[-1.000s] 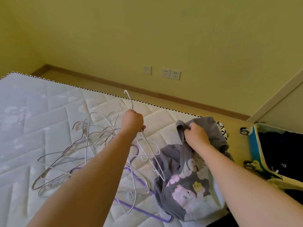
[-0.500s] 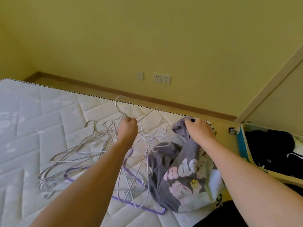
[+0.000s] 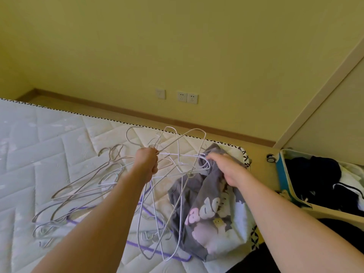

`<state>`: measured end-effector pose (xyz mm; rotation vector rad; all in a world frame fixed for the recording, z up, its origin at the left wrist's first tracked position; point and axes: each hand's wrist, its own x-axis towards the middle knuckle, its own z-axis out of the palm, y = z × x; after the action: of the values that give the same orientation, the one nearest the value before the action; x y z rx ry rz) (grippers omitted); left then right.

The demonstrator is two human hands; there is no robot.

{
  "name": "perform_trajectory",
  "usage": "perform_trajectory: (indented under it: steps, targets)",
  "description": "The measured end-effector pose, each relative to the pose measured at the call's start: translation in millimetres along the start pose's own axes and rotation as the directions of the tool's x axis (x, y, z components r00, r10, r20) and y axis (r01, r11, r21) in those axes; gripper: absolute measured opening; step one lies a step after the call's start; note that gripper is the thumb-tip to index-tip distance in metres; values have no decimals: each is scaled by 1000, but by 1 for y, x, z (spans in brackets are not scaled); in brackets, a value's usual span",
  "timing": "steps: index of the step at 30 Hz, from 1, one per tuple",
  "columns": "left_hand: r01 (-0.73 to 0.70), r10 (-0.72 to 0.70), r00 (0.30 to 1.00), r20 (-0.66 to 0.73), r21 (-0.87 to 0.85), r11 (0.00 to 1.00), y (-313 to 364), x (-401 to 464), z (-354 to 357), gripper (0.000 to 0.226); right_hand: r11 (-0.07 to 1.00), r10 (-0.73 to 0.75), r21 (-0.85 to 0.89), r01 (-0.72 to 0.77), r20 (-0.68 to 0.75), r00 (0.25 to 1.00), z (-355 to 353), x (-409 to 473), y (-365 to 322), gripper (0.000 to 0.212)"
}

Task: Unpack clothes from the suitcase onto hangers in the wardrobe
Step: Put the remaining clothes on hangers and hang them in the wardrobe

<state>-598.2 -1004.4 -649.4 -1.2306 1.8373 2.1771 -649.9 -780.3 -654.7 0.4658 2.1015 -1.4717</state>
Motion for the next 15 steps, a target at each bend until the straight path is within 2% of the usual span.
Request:
perform_trajectory:
  steps: [4, 7, 9, 11, 13, 15]
  targets:
    - [14, -14, 1000, 21, -14, 1000, 1, -5, -3, 26, 996, -45, -75, 41, -60, 997, 10, 16, 3, 52]
    - [31, -31, 999, -7, 14, 999, 2, -6, -4, 24, 994, -59, -101, 49, -94, 994, 18, 23, 3, 53]
    - [28, -26, 997, -77, 34, 999, 4, -6, -2, 21, 990, -91, -121, 77, -116, 989, 22, 27, 1, 50]
    - [-45, 71, 981, -180, 143, 989, 3, -4, 4, 16, 974, -155, -189, 125, -155, 976, 22, 26, -2, 42]
    - [-140, 214, 932, -292, 253, 957, 6, -7, 8, 12, 949, -216, -267, 167, -166, 962, 20, 26, -5, 36]
    - [-184, 253, 927, -276, 254, 950, 14, -12, 12, 12, 931, -272, -298, 212, -177, 946, 16, 23, -9, 31]
